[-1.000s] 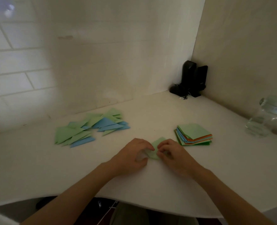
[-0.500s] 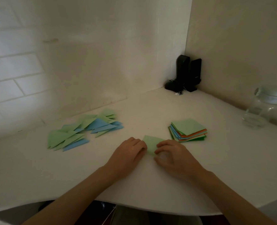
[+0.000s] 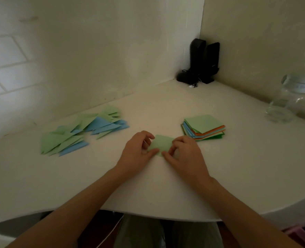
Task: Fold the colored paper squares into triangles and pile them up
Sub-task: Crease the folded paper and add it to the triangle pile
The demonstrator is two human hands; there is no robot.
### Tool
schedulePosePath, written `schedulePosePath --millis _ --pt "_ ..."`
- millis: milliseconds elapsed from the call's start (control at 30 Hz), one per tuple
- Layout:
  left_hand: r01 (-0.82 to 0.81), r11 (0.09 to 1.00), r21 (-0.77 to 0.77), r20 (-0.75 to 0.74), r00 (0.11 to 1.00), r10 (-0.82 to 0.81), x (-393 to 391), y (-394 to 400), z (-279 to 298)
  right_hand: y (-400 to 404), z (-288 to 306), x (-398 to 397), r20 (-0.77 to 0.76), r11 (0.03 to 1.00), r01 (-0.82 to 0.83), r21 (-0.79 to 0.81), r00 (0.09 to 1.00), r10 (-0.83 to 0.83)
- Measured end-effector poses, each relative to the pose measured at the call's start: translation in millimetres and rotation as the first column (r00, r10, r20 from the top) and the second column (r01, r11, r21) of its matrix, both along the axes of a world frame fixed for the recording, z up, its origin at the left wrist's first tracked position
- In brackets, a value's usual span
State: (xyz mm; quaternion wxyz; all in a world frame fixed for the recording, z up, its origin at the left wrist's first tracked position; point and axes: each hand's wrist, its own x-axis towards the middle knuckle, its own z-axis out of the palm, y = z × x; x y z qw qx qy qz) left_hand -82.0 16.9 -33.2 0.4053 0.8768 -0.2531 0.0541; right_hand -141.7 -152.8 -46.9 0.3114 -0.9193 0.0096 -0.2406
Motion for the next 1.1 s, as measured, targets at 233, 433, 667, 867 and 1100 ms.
schedulePosePath --millis 233,433,667,867,1100 --pt "0.048 0.999 -0.014 0.072 0.996 -0.046 1.4 9.0 -0.8 -13.5 0.8 0.7 -0.082 0.992 -0.108 0.070 0.990 0.113" --pt "0.084 0.961 0.264 0.293 0.942 -0.163 -4.1 1.6 -2.3 -23.1 11.7 9.7 -0.063 0.984 -0.175 0.024 0.982 0.176" --pt "-0.039 0.863 0.504 0.408 0.891 -0.198 -25.1 -11.1 2.4 -28.1 18.1 20.3 0.042 0.963 -0.268 -0.039 0.962 0.270" --pt "-0.058 0.897 0.438 0.392 0.911 -0.132 -19.5 -15.8 0.8 -22.3 26.7 16.9 0.006 0.937 -0.325 -0.128 0.945 0.328" --pt "0.073 0.934 0.350 0.277 0.944 -0.178 -0.2 18.7 -3.4 -23.7 14.8 19.0 -0.069 0.951 -0.258 -0.171 0.966 0.249"
